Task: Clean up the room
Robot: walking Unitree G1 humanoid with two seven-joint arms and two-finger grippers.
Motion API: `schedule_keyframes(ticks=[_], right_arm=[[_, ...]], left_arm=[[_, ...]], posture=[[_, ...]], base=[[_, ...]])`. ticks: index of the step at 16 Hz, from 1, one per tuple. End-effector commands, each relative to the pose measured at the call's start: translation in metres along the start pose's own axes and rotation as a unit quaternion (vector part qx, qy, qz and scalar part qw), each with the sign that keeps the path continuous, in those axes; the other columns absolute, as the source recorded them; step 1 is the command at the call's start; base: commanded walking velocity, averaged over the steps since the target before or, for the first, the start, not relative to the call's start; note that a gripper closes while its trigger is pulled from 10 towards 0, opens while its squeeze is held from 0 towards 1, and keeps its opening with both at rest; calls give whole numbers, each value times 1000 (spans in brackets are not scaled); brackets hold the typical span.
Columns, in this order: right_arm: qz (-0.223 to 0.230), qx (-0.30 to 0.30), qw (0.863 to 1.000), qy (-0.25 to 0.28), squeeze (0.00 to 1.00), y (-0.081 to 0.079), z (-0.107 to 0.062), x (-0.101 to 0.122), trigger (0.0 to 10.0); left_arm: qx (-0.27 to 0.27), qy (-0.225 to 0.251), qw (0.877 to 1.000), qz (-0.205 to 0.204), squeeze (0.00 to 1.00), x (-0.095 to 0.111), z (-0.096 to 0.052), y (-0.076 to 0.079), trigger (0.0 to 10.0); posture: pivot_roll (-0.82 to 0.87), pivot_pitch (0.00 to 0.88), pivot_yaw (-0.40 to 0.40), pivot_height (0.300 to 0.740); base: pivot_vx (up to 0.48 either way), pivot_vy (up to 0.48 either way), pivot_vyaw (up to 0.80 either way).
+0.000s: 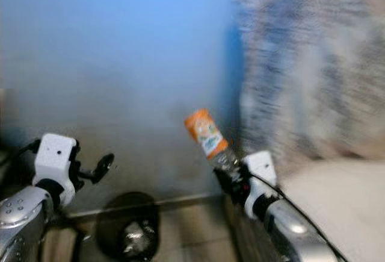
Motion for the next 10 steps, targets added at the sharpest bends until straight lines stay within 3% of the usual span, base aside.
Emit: schedule_keyframes(ticks=[1, 5, 10], right_arm=[[-8, 1, 1000, 4, 0, 1, 3, 0, 10000], [-19, -8, 999, -45, 0, 15, 19, -28, 10000], [-17, 1, 999, -45, 0, 15, 20, -31, 10000]], left_arm=[[9, 2, 1000, 8, 0, -2, 2, -3, 10000], [-25, -11, 998, 50, 0, -10, 3, 7, 10000], [-22, 5, 999, 45, 0, -5, 4, 5, 10000]], posture=[[-100, 0, 1, 740], [-92, 0, -3, 740], [-96, 0, 0, 740]], base=[[0, 0, 800], [0, 0, 800], [0, 0, 800]])
Point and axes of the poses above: a point about 5 cm out from each wrist's last joint towards the gripper, its own z axis pointing out of the wrist towards the gripper, its own x axis along the axis of the wrist's last joint, y = z × x, the point moved 5 cm from there along z, pointing out of the wrist towards the gripper, and after that the axes turned 4 degrees about z, right-handed, at the moved point
